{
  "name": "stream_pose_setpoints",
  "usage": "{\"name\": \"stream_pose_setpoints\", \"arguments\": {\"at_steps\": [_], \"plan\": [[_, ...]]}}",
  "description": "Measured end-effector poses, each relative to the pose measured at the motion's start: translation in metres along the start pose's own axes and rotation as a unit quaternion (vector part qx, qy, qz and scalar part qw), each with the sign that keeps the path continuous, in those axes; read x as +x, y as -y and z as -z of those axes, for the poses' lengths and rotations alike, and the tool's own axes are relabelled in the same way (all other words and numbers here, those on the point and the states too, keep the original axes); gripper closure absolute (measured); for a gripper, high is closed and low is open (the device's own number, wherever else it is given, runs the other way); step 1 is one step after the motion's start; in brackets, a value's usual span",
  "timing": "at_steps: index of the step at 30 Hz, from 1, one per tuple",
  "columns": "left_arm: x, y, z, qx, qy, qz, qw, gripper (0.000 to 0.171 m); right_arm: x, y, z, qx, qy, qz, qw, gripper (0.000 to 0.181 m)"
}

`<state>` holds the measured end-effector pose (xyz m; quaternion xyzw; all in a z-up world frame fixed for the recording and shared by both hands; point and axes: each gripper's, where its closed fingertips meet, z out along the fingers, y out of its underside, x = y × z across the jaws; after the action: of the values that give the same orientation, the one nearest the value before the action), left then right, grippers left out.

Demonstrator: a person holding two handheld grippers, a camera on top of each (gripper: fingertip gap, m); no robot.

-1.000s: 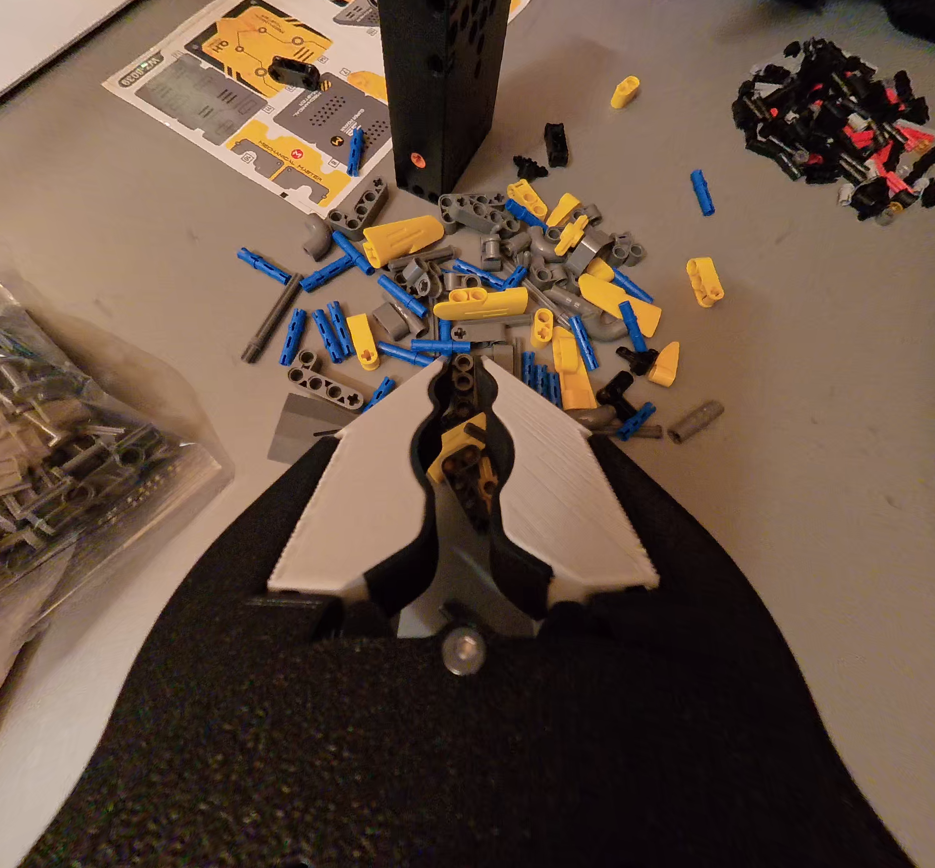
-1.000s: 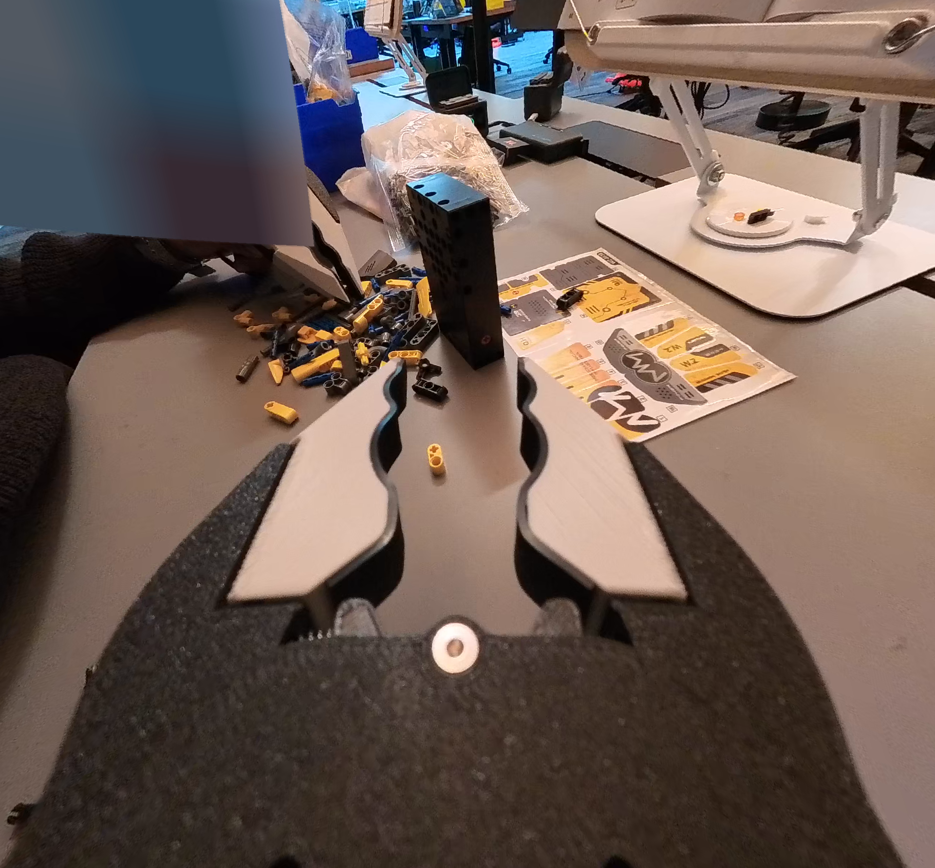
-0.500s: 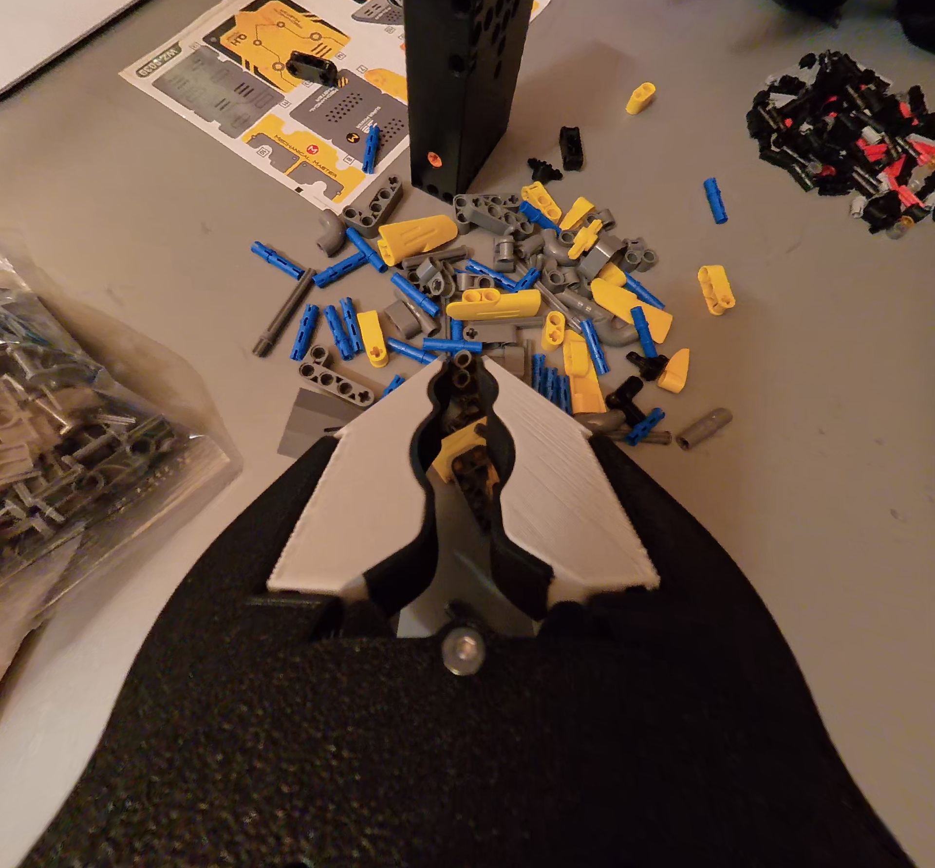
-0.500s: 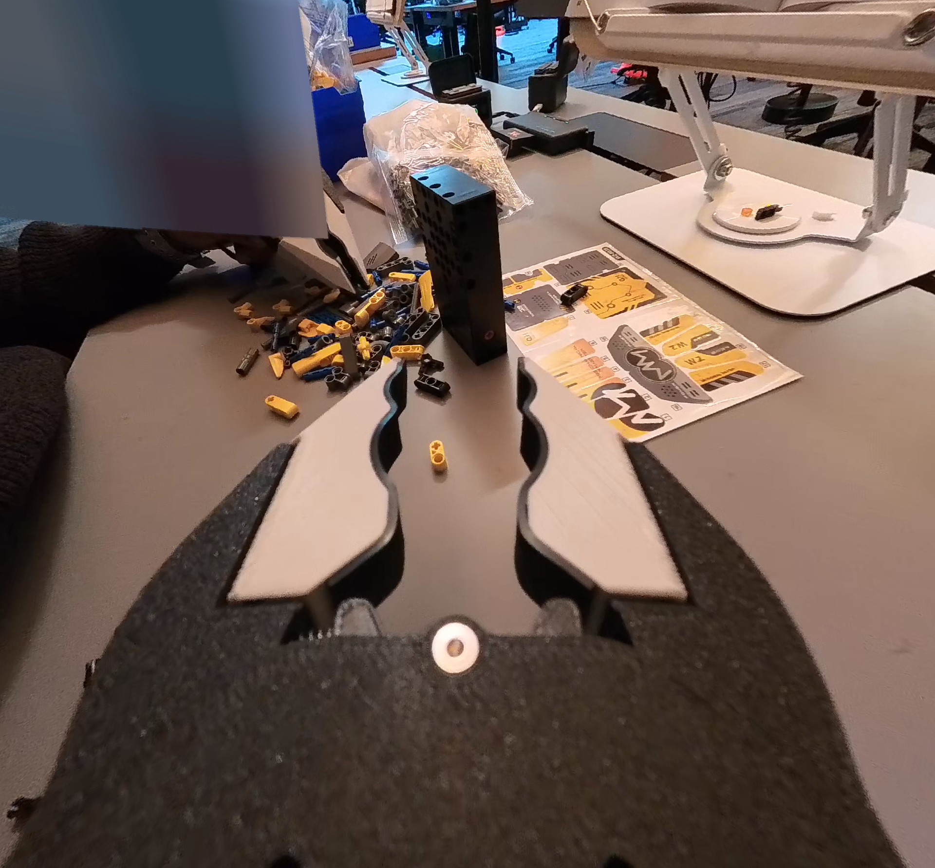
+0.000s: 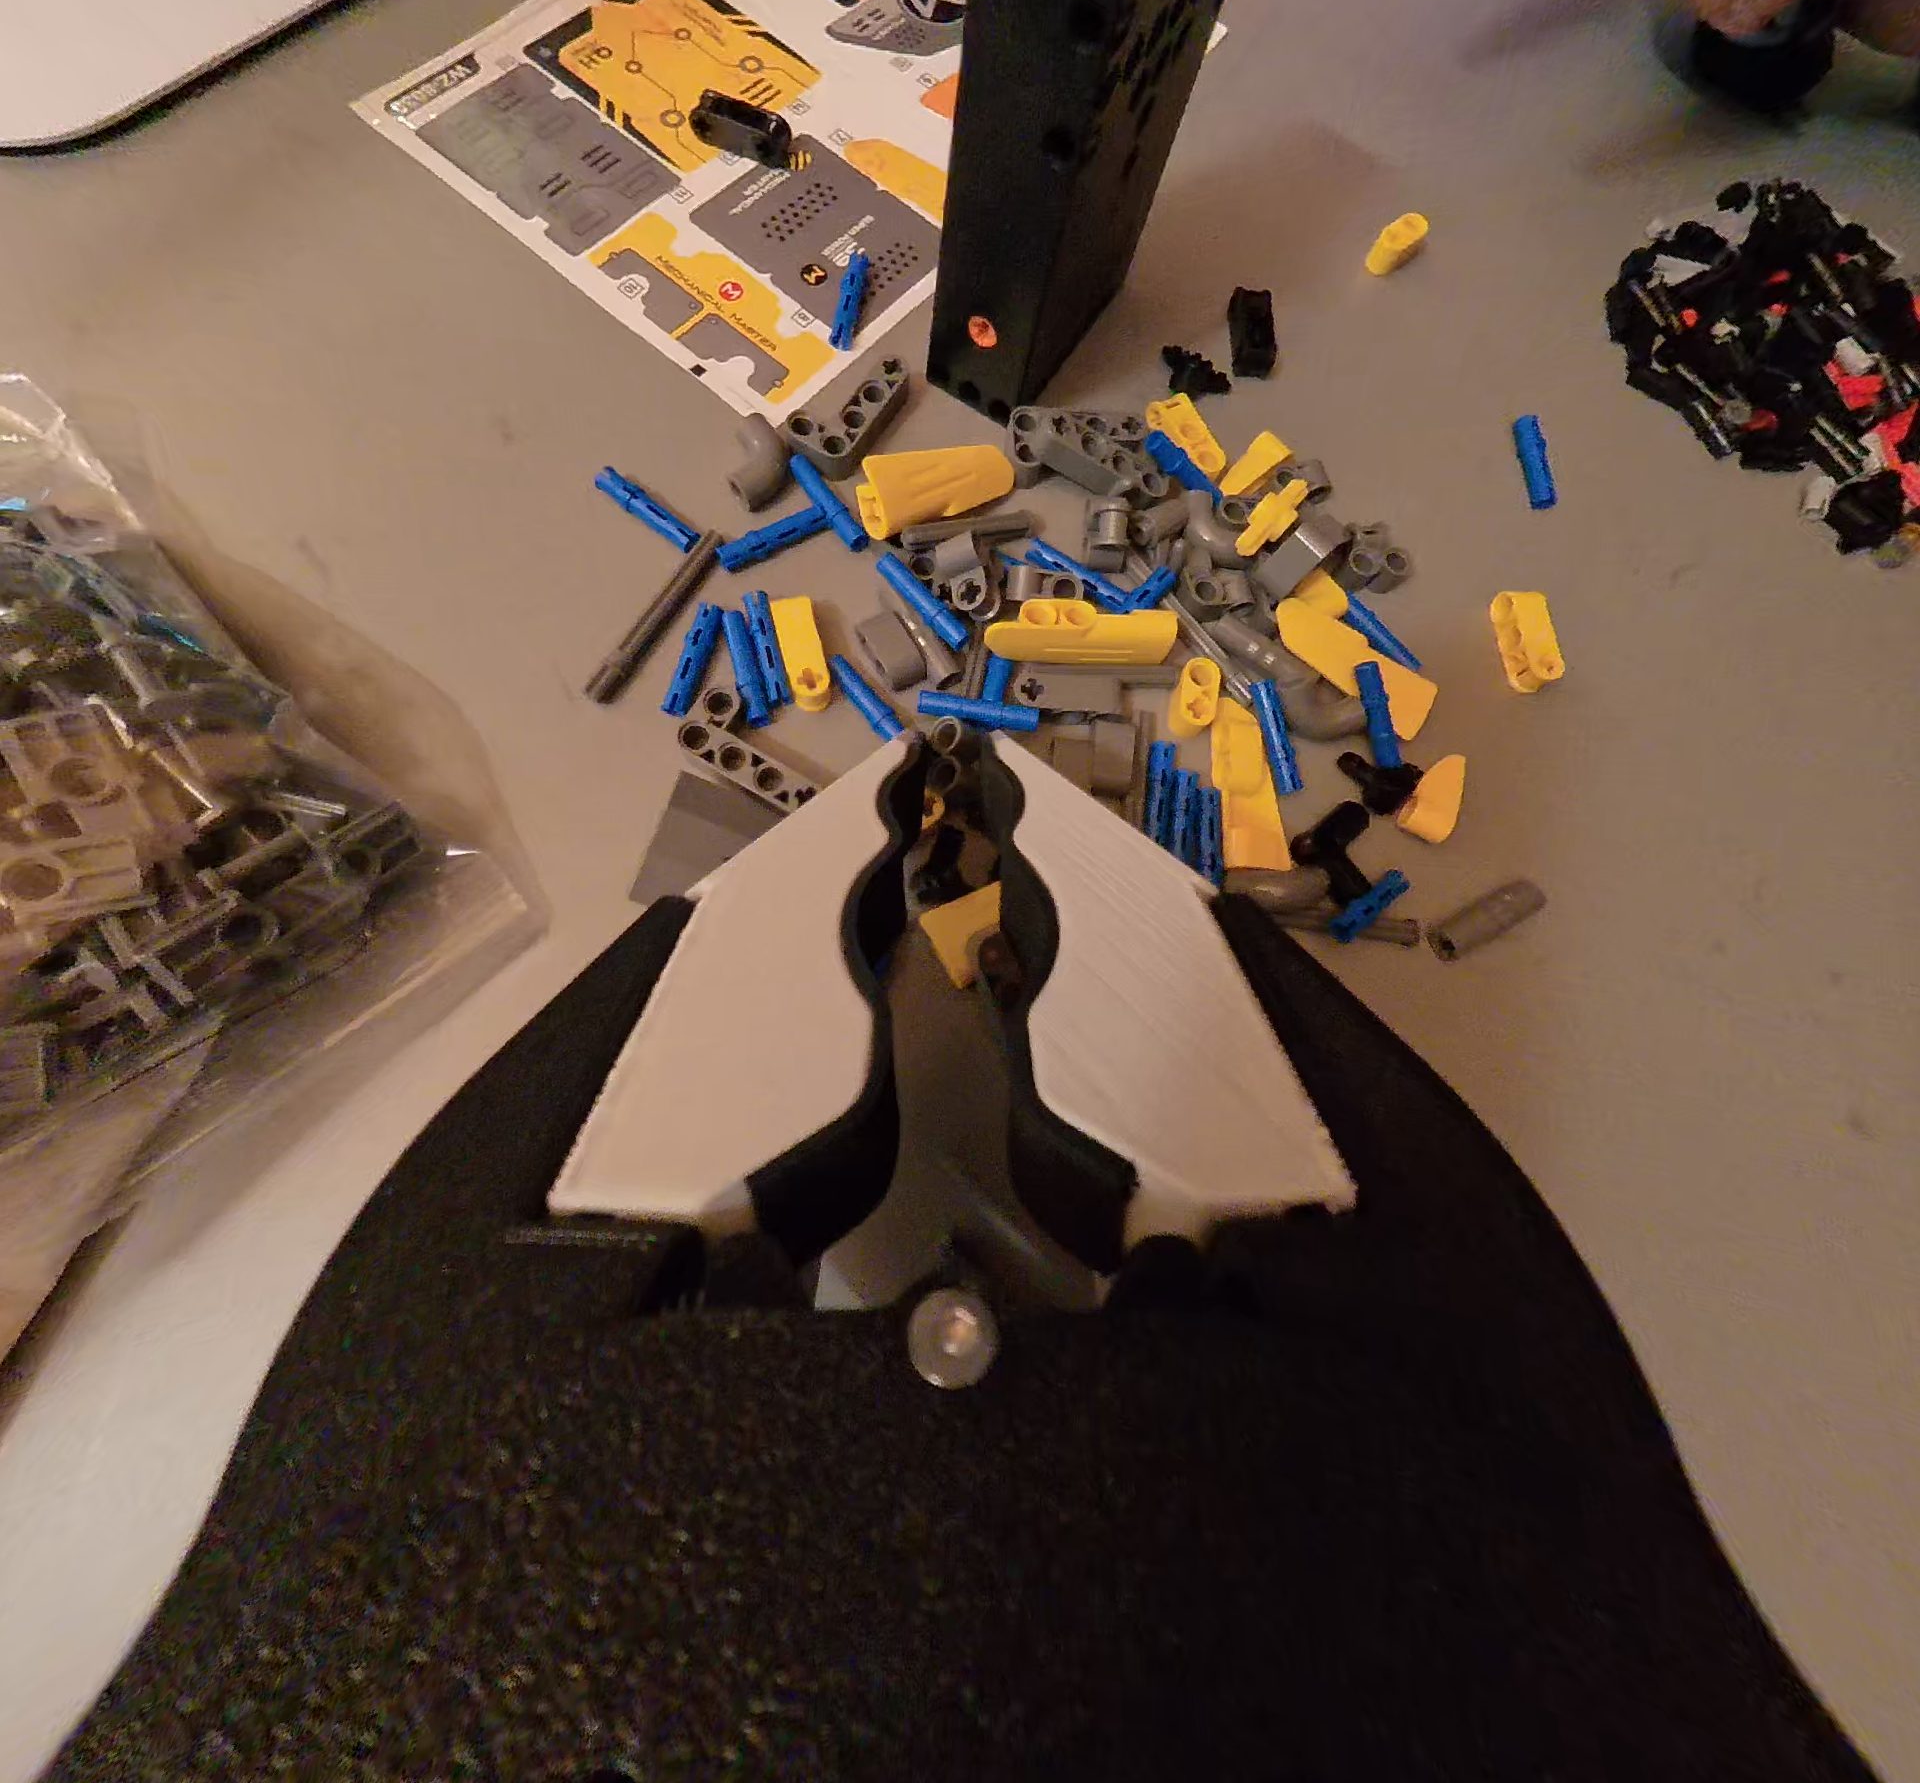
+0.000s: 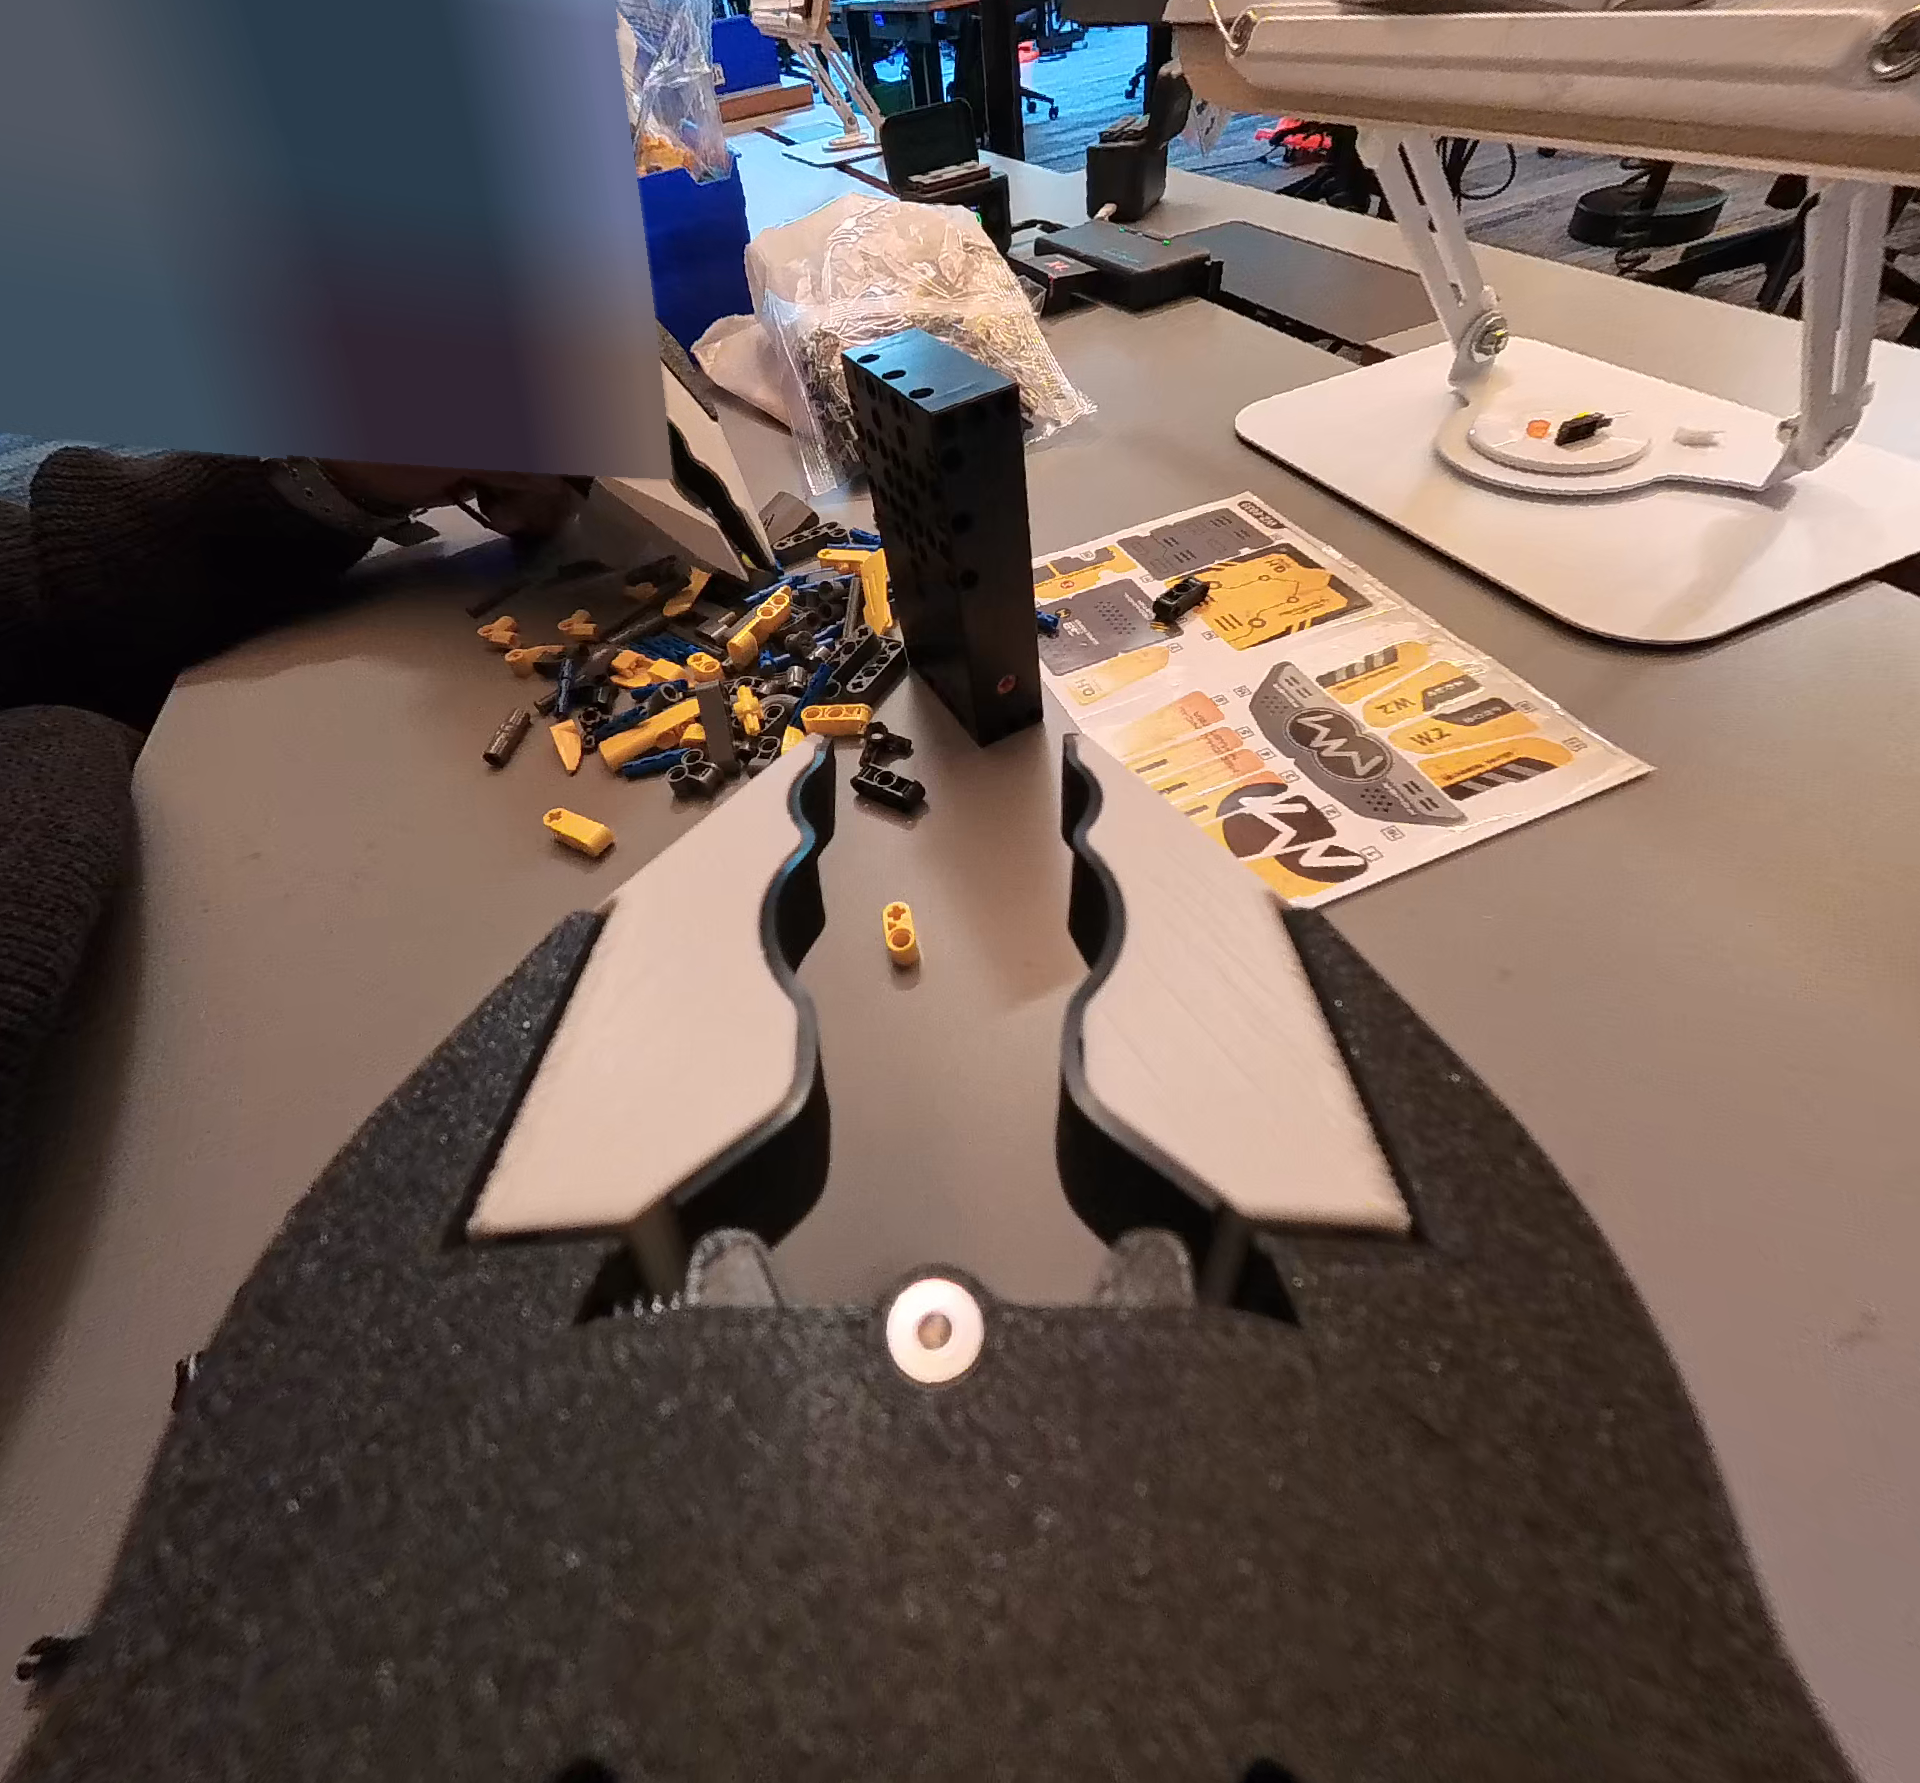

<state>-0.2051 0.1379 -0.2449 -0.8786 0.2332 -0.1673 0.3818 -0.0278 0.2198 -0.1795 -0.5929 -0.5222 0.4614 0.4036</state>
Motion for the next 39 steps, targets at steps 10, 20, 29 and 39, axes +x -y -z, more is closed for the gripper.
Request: {"name": "stream_pose_setpoints", "arguments": {"at_steps": [10,20,29,39], "plan": [[0.011,0.006,0.006,0.027,-0.024,-0.021,0.999,0.163,0.0,0.0,0.0,-0.001,0.0,0.0,1.0,0.139],[0.038,0.0,0.002,0.005,-0.074,-0.076,0.994,0.162,0.0,-0.001,-0.001,-0.002,0.001,-0.003,1.0,0.138],[0.035,-0.002,-0.001,-0.007,-0.073,-0.061,0.995,0.162,0.0,-0.001,-0.001,-0.004,0.002,-0.002,1.0,0.139],[0.041,-0.004,-0.001,-0.009,-0.082,-0.081,0.993,0.162,-0.001,-0.002,-0.001,-0.007,0.002,0.0,1.0,0.139]]}}
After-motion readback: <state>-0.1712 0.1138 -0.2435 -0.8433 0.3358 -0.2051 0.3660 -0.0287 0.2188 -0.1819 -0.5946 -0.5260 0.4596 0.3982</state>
